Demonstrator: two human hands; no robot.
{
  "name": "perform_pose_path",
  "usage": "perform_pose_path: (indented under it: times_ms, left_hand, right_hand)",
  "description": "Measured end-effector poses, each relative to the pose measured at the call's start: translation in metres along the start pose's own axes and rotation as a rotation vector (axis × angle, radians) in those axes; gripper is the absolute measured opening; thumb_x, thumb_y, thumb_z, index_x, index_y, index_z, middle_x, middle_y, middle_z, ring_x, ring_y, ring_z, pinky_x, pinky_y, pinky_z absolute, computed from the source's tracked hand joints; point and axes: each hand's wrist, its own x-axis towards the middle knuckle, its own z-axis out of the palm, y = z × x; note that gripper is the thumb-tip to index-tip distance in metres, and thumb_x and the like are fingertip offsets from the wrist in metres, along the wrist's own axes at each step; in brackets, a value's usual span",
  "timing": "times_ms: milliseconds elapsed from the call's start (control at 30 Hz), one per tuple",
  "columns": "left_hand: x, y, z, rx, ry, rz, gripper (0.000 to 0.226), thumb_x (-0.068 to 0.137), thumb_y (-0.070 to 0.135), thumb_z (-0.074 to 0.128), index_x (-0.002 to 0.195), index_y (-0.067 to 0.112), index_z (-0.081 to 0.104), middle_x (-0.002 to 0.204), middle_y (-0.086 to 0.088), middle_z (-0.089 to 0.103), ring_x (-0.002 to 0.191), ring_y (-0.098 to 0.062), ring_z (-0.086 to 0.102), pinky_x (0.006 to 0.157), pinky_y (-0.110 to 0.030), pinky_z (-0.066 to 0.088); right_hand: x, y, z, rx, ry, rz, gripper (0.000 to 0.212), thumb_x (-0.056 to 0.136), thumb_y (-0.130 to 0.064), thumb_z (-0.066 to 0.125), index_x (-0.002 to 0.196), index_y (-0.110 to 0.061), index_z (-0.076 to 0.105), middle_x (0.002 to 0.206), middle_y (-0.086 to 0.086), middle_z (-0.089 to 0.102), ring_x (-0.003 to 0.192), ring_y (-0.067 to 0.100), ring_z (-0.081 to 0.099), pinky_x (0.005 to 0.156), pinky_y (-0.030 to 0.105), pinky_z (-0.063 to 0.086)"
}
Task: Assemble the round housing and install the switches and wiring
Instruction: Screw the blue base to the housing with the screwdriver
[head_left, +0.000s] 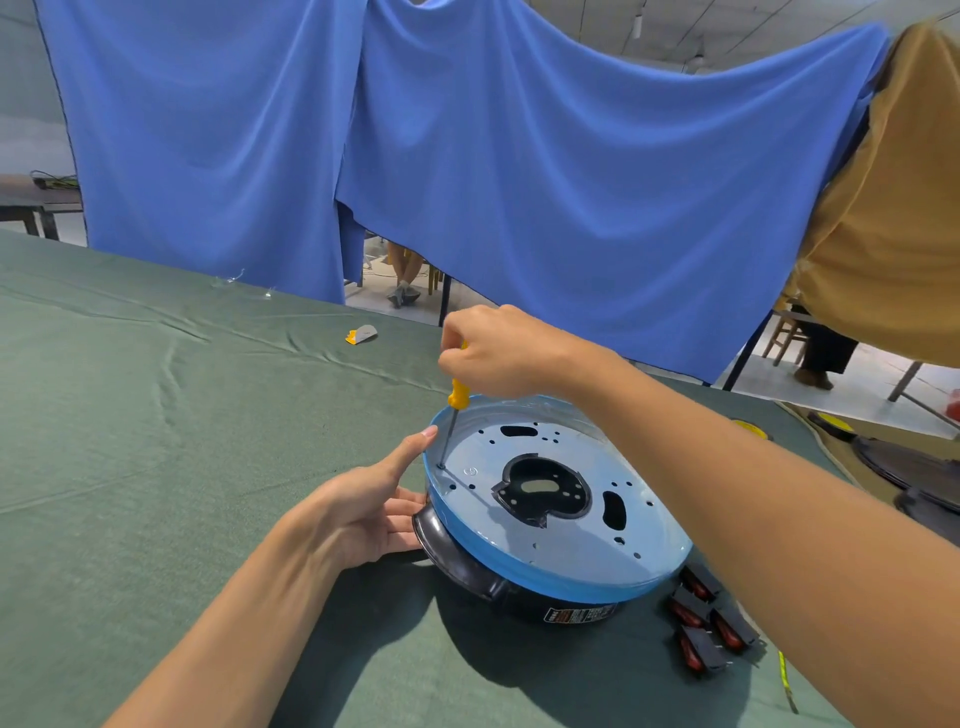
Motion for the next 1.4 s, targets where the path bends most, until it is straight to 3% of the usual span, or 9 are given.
perform_pose_path:
  times_ms: [200,333,500,667,767,967,1133,1233,1400]
  left_hand:
    - [-0.008,0.008,-0.002,0.351,0.053,0.017,0.065,0.071,0.062,0.065,0.087,-0.001,0.061,0.068,-0.012,0.063,0.057,-0.025,0.066,0.054,-0.029,0.054]
    - [-0.020,0.014,0.004,0.610,0.050,-0.035,0.063,0.076,0.069,0.046,0.077,0.007,0.055,0.058,-0.005,0.060,0.045,-0.019,0.053,0.038,-0.019,0.030]
    - [-0.024,0.017,0.008,0.709,0.054,-0.079,0.088,0.073,0.089,0.033,0.068,0.007,0.061,0.062,-0.003,0.047,0.041,-0.016,0.033,0.039,-0.020,0.018]
    - [-0.029,0.020,0.008,0.764,0.020,-0.098,0.090,0.083,0.082,0.030,0.081,0.001,0.069,0.069,-0.008,0.049,0.040,-0.013,0.030,0.038,-0.019,0.018]
    - [-0.027,0.016,0.013,0.799,0.087,-0.002,0.085,0.091,0.073,0.030,0.093,-0.002,0.069,0.074,-0.012,0.055,0.041,-0.013,0.035,0.038,-0.020,0.019]
    - [-0.027,0.007,0.015,0.893,0.345,0.247,0.077,0.089,0.071,0.040,0.076,0.000,0.068,0.049,-0.002,0.062,0.035,-0.014,0.047,0.039,-0.019,0.033]
    - [-0.034,0.010,0.008,1.000,0.619,0.754,0.053,0.097,0.044,0.050,0.078,-0.002,0.065,0.072,-0.013,0.069,0.075,-0.033,0.065,0.070,-0.037,0.051]
    - [-0.049,0.014,0.010,0.938,0.492,1.021,0.010,0.089,0.016,0.063,0.088,0.013,0.073,0.076,0.007,0.071,0.076,-0.008,0.065,0.061,-0.014,0.043]
    - [-0.058,0.010,0.020,0.803,0.128,0.883,0.040,0.066,0.044,0.073,0.098,0.019,0.076,0.083,0.013,0.075,0.082,-0.002,0.068,0.078,-0.027,0.050]
  right_hand:
    - [-0.009,-0.001,-0.001,0.024,0.035,-0.036,0.014,0.091,-0.021,0.045,0.093,-0.018,0.058,0.099,0.006,0.060,0.088,0.023,0.051,0.059,0.032,0.037]
    - [-0.019,-0.003,-0.002,0.014,0.033,-0.078,0.018,0.092,-0.020,0.045,0.094,-0.014,0.061,0.097,0.008,0.062,0.084,0.022,0.051,0.062,0.035,0.041]
    - [-0.027,-0.002,-0.001,0.002,0.016,-0.077,0.019,0.092,-0.023,0.046,0.094,-0.012,0.062,0.098,0.009,0.063,0.090,0.026,0.054,0.073,0.040,0.049]
    - [-0.030,-0.004,0.006,0.031,0.014,-0.091,0.014,0.092,-0.024,0.045,0.090,-0.017,0.057,0.102,0.009,0.062,0.092,0.027,0.053,0.074,0.040,0.049]
    - [-0.029,-0.006,0.007,0.019,0.015,-0.097,0.012,0.091,-0.026,0.045,0.088,-0.021,0.055,0.103,0.008,0.062,0.094,0.029,0.055,0.081,0.044,0.050]
    - [-0.031,-0.003,0.011,0.011,-0.022,-0.076,0.021,0.093,-0.037,0.048,0.089,-0.018,0.058,0.099,0.008,0.060,0.092,0.030,0.056,0.077,0.043,0.049]
    - [-0.034,-0.004,-0.001,-0.075,-0.133,-0.059,0.026,0.088,-0.039,0.048,0.093,-0.015,0.057,0.091,0.005,0.058,0.088,0.026,0.056,0.058,0.032,0.041]
    - [-0.035,-0.005,-0.002,-0.050,-0.108,-0.107,0.018,0.088,-0.024,0.051,0.097,-0.012,0.059,0.102,0.010,0.062,0.094,0.030,0.058,0.067,0.037,0.047]
    - [-0.033,-0.007,0.009,-0.042,0.005,-0.036,0.016,0.095,-0.031,0.046,0.089,-0.016,0.049,0.100,0.009,0.055,0.091,0.031,0.052,0.069,0.039,0.043]
